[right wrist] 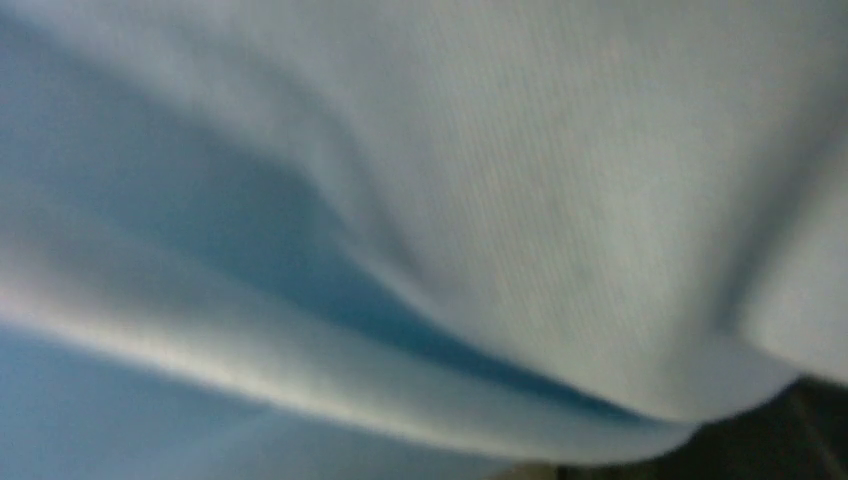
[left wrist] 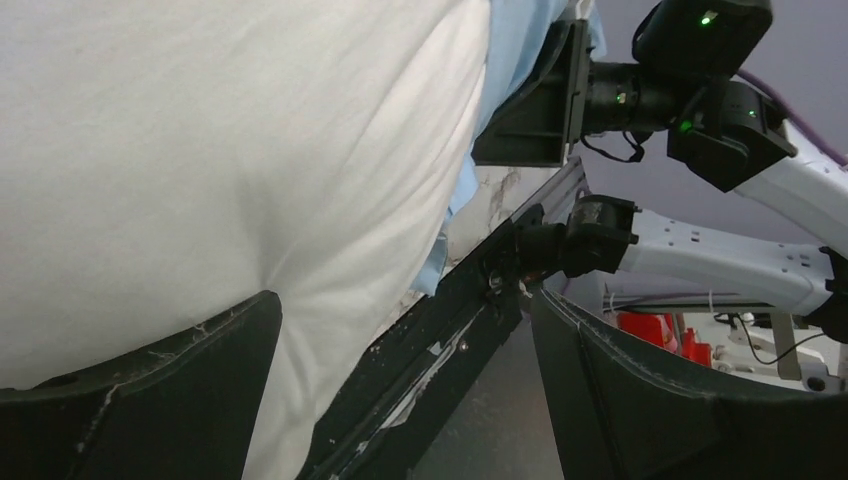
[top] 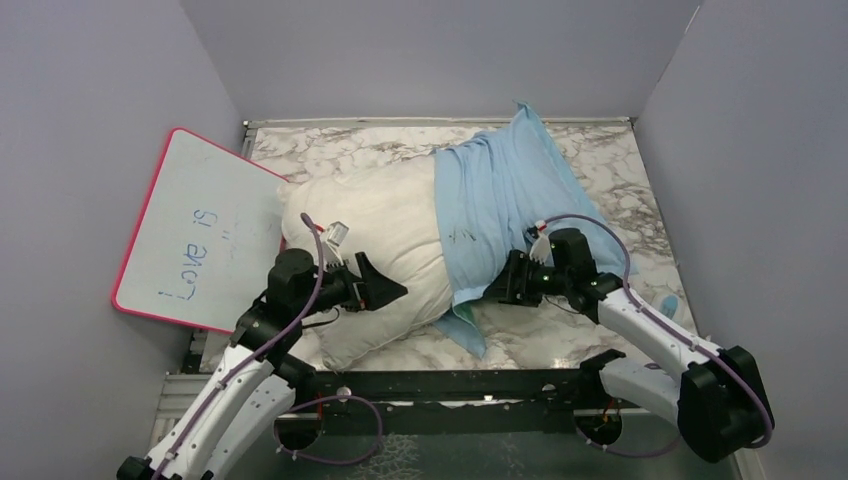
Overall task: Remove the pillowcase from the pillow
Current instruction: Remove the pillow from the pillowcase.
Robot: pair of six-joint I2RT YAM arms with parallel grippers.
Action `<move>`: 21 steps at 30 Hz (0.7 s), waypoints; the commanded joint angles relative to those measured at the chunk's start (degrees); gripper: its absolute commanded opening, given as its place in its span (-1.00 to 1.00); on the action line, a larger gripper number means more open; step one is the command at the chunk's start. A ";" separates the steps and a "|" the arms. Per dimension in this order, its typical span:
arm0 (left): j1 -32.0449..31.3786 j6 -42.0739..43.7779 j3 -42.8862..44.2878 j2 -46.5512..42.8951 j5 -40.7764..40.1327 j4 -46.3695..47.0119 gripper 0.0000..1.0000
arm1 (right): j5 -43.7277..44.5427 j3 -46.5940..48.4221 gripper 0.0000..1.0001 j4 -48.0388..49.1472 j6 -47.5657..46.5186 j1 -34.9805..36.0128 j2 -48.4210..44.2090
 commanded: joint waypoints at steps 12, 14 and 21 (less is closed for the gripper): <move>-1.20 14.03 12.76 28.01 -38.98 -6.65 0.87 | 10.15 2.98 0.17 7.41 4.48 12.95 2.45; -1.20 15.95 16.52 31.15 -40.89 -6.57 0.91 | 14.52 3.60 0.17 3.36 3.39 12.96 -1.36; -1.20 16.34 22.30 31.97 -38.43 -5.30 0.97 | 35.85 6.55 0.26 -10.46 2.43 12.96 -16.69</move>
